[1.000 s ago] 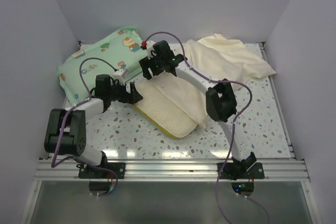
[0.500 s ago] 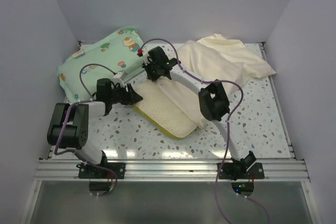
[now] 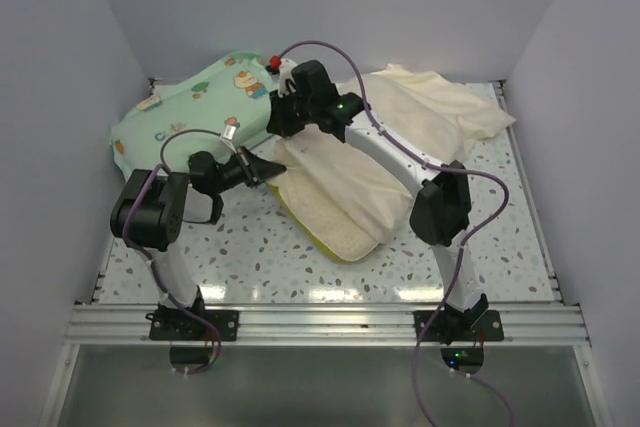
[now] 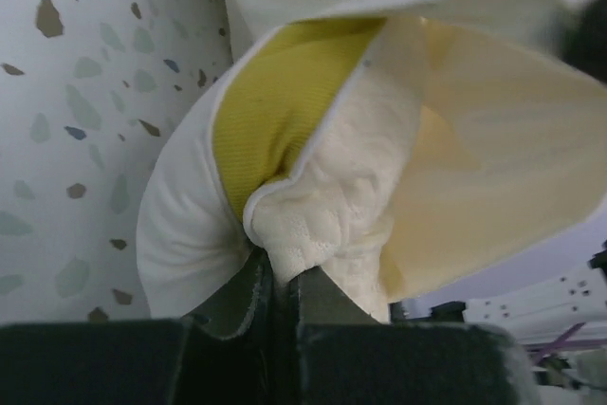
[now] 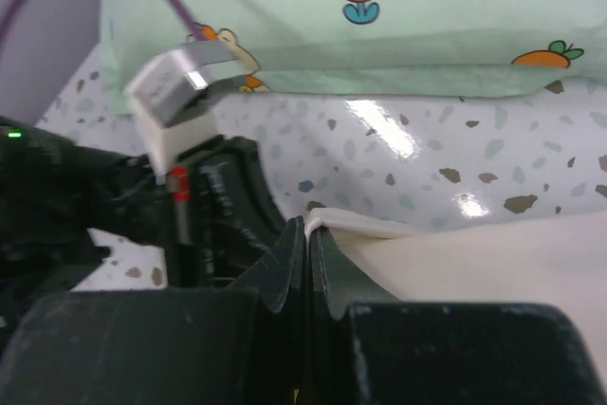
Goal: Put the pillow into the pillowcase
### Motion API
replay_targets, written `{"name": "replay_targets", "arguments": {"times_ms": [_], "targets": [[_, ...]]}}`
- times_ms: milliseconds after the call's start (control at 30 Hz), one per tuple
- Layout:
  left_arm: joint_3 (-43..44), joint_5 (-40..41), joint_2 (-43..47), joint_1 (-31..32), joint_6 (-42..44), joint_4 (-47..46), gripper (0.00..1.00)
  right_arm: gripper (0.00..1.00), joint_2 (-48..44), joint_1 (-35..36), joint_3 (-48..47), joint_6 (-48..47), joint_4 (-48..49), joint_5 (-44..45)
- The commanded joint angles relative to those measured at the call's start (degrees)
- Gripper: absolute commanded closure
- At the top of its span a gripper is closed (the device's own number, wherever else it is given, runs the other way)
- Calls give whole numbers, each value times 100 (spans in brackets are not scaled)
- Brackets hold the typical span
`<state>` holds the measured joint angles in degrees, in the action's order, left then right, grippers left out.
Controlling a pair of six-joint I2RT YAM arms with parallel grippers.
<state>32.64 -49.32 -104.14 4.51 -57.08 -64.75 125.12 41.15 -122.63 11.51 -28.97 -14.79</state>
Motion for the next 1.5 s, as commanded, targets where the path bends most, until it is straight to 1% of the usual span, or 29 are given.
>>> {"name": "replay_targets", "arguments": {"times_ms": [0, 33, 100, 167, 200, 233, 267, 333, 367, 433, 467, 533, 600, 633, 667, 800, 833, 933, 1000, 1067, 1100, 1133, 1200, 1267, 1300, 1367, 1400, 1433, 1467], "targets": [[487, 72, -484, 234, -2226, -3749, 100, 100, -681, 499, 133, 887, 620, -789], [637, -7, -598, 304, -2664, -4008, 100, 100, -743, 595, 195, 1097, 690, -780], [980, -121, -599, 567, -2913, -4386, 100, 100, -761, 693, 327, 1266, 717, -807], [955, -227, -301, 734, -3011, -4388, 100, 100, -796, 728, 345, 1188, 665, -614], [833, -245, -152, 744, -3028, -4397, 100, 100, -814, 702, 362, 1039, 630, -187], [692, -280, 128, 735, -3115, -4388, 100, 100, -849, 528, 389, 907, 647, -78], [369, -332, 278, 683, -3177, -4388, 100, 100, -884, 422, 493, 915, 752, -16], [33, -438, 725, 604, -3265, -4388, 100, 100, -919, 193, 573, 906, 735, 230], [-290, -455, 867, 525, -3292, -4388, 100, 100, -954, 140, 626, 932, 752, 161], [-565, -238, 1087, 524, -3388, -4388, 100, 100, -1024, 157, 810, 1089, 779, -171], [-697, -114, 1080, 524, -3424, -4388, 100, 100, -1112, 209, 1107, 1221, 1031, -313], [-637, 263, 958, 533, -3319, -4388, 100, 100, -1367, 445, 1328, 1650, 1436, -707], [-435, 440, 721, 516, -3318, -4388, 100, 100, -1490, 613, 1408, 1950, 1508, -867], [-147, 615, 424, 472, -3423, -4388, 100, 100, -1508, 762, 1426, 2326, 1569, -1068], [21, 712, 290, 454, -3459, -4397, 100, 100, -1534, 833, 1478, 2478, 1631, -1166], [760, 1126, -238, 410, -3582, -4388, 99, 100, -1789, 1132, 1759, 3075, 1903, -1298], [970, 1266, -430, 410, -3608, -4388, 99, 100, -1902, 1193, 1864, 3399, 2069, -1316], [1121, 1494, -747, 392, -3618, -4388, 96, 100, -2070, 1264, 2339, 3849, 2421, -1334], [1034, 1539, -862, 392, -3556, -4371, 90, 100, -2088, 1264, 2454, 3763, 2405, -1020], [788, 1461, -898, 384, -3451, -4170, 84, 100, -1975, 1089, 2341, 3368, 2204, -694], [700, 1399, -872, 375, -3355, -4099, 67, 100, -1930, 1019, 2288, 3219, 2090, -562], [499, 1268, -758, 331, -3267, -3994, 56, 100, -1869, 862, 2252, 2904, 1967, -378], [279, 1101, -539, 235, -3056, -3616, 43, 100, -1702, 694, 2199, 2647, 1834, -262], [-160, 811, -91, -11, -2722, -3309, 39, 100, -1588, 395, 2226, 2515, 1772, -157], [-301, 653, 50, -116, -2599, -3211, 28, 100, -1439, 307, 2191, 2479, 1737, -156], [-740, 161, 524, -442, -2493, -2940, 22, 100, -1289, 87, 2129, 2400, 1710, -287], [-872, -32, 935, -625, -2301, -2816, 10, 100, -1132, 17, 2103, 2330, 1728, -340], [-1065, -434, 1174, -845, -2168, -2641, 9, 100, -1078, 16, 2077, 2199, 1719, -323], [-1145, -603, 1411, -951, -2019, -2039, 8, 100, -1008, 16, 2007, 2128, 1728, -410]]}}
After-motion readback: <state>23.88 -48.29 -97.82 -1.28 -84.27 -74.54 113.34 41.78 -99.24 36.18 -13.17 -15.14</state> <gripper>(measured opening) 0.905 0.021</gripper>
